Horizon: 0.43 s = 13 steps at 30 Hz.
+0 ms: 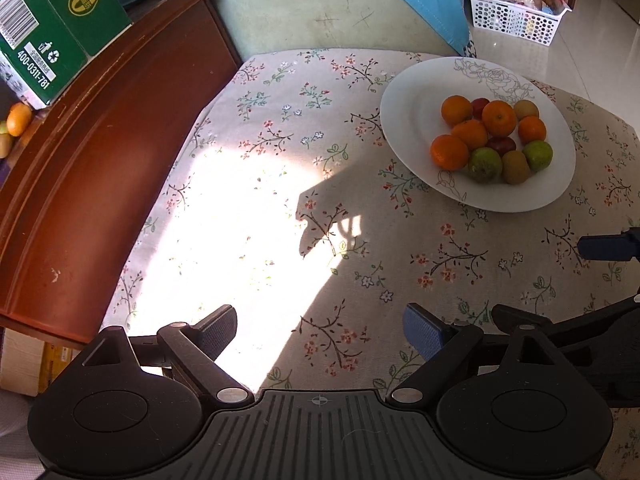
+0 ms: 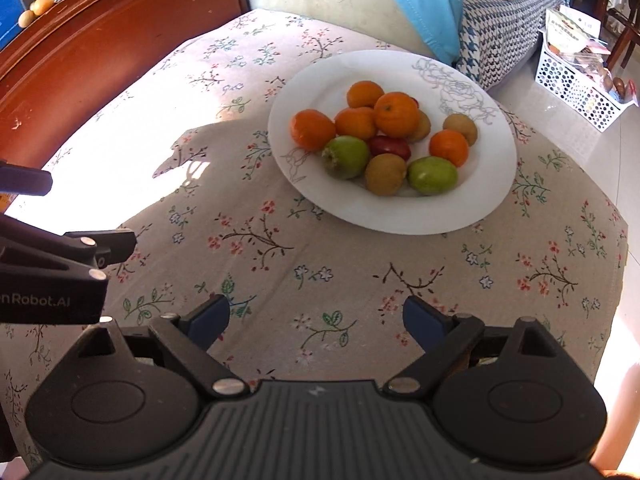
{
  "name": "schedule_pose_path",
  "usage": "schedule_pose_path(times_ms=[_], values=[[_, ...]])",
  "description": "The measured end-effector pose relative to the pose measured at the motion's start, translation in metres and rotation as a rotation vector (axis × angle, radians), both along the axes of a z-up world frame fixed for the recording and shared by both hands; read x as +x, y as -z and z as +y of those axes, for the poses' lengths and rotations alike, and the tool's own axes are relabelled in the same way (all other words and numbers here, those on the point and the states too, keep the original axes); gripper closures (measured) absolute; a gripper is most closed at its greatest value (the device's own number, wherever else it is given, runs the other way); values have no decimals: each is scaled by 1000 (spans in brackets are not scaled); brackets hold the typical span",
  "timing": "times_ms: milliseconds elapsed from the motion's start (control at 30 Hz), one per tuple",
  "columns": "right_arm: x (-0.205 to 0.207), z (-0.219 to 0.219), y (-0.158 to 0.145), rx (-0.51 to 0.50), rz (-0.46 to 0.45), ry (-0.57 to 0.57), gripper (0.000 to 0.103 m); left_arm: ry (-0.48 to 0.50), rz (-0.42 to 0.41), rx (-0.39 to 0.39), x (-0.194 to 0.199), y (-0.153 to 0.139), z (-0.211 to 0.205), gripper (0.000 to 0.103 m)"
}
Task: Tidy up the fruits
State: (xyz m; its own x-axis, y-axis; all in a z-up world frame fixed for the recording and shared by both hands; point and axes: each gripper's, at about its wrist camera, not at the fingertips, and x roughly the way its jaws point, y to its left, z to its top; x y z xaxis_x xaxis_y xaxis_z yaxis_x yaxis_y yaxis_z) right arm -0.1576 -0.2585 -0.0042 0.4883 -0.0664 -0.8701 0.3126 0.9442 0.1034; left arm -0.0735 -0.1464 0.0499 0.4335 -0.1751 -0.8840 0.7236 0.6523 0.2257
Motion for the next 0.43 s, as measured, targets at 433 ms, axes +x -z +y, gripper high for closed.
schedule_pose_path(times_ms=[433], values=[[8, 44, 19, -76, -49, -188, 2, -46, 10, 20, 10, 12, 32, 11]])
